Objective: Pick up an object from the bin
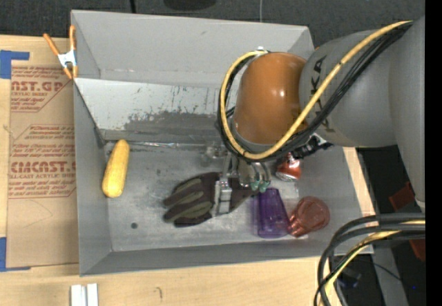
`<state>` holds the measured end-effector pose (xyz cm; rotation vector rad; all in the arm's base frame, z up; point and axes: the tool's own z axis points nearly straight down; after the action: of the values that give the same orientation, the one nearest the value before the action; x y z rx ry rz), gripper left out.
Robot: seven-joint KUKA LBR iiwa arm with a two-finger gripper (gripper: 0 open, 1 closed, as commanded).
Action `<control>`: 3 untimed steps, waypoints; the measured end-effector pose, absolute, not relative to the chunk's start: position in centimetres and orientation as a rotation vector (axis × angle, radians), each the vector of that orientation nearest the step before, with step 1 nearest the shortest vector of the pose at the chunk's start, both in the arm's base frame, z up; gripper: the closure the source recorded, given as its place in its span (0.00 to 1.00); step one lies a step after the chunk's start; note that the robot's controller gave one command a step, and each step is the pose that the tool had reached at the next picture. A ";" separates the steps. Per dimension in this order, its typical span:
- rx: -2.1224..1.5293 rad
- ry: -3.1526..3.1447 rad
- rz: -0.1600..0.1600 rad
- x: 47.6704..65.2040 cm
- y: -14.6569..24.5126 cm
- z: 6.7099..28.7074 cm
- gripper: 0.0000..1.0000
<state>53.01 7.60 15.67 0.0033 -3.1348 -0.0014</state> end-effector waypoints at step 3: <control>0.205 -3.136 -0.002 55.8 10.8 9.1 1.00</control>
Offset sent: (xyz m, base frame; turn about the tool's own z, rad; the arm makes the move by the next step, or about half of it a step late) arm 0.0278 0.0313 -0.0653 -0.1286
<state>55.79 10.79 9.09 0.2046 -3.1356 -0.0023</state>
